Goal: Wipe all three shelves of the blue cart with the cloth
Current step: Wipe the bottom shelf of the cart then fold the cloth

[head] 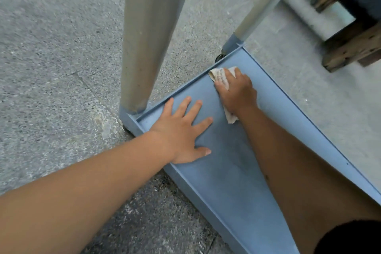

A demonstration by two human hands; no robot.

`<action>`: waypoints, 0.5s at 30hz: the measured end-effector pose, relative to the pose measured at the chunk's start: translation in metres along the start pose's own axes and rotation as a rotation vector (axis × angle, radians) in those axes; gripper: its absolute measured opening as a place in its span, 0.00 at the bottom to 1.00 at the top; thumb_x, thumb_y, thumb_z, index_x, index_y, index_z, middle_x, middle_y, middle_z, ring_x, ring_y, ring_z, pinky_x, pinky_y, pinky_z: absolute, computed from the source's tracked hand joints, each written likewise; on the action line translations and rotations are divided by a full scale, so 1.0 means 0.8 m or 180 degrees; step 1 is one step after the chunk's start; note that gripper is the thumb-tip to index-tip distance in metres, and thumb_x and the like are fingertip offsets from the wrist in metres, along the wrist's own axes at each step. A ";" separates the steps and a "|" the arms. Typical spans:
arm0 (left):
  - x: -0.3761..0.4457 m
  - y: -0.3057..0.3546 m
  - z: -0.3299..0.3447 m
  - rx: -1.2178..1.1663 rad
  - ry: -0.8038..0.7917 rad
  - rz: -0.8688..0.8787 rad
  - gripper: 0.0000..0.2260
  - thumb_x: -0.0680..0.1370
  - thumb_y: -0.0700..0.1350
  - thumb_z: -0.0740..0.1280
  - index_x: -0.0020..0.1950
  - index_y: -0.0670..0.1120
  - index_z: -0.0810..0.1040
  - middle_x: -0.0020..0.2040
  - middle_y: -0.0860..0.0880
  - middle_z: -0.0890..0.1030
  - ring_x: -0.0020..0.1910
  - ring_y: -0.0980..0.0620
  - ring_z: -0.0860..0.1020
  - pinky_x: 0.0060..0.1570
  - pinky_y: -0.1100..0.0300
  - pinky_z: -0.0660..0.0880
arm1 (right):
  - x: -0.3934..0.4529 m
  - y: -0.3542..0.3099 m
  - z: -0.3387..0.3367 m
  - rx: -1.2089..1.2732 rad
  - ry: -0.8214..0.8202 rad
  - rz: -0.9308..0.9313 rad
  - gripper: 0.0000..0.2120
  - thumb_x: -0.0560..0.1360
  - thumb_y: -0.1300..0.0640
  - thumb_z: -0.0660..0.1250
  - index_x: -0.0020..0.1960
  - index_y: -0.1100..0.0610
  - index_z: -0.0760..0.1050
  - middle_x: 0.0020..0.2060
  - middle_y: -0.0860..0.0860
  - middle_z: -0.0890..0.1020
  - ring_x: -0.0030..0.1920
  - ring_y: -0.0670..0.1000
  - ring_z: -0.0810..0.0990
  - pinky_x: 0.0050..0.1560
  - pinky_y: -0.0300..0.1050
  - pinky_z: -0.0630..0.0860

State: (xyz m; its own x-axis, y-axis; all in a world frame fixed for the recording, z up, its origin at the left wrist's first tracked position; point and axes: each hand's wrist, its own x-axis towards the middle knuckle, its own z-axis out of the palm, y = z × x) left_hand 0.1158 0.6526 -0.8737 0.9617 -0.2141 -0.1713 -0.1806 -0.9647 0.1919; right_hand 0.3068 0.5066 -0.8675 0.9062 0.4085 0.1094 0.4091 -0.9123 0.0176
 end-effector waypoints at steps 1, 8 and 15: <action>0.000 0.000 0.004 0.0051 0.0015 0.0030 0.37 0.73 0.74 0.43 0.77 0.61 0.37 0.79 0.46 0.35 0.76 0.40 0.33 0.69 0.33 0.35 | 0.002 0.002 0.001 0.0039 0.0028 -0.0004 0.27 0.78 0.38 0.59 0.73 0.49 0.67 0.71 0.55 0.68 0.66 0.62 0.68 0.61 0.61 0.71; -0.001 0.001 -0.002 0.0014 -0.0068 0.0071 0.37 0.74 0.74 0.45 0.78 0.60 0.38 0.79 0.45 0.34 0.76 0.40 0.32 0.69 0.33 0.35 | 0.046 0.035 -0.003 -0.0262 -0.0423 0.0856 0.29 0.75 0.29 0.52 0.74 0.35 0.57 0.77 0.50 0.50 0.74 0.60 0.53 0.69 0.63 0.56; 0.002 -0.002 -0.001 -0.0030 0.0013 0.0108 0.37 0.74 0.73 0.45 0.78 0.60 0.39 0.79 0.45 0.34 0.76 0.40 0.32 0.68 0.32 0.36 | 0.070 0.019 -0.007 0.0317 0.0059 0.1661 0.30 0.74 0.33 0.61 0.67 0.53 0.66 0.63 0.58 0.72 0.62 0.64 0.71 0.56 0.60 0.69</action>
State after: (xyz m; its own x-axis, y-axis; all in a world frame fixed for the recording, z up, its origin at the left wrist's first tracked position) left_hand 0.1177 0.6543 -0.8736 0.9559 -0.2460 -0.1607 -0.2111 -0.9554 0.2067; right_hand 0.3633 0.5155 -0.8557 0.9903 -0.1005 0.0960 -0.0867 -0.9866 -0.1382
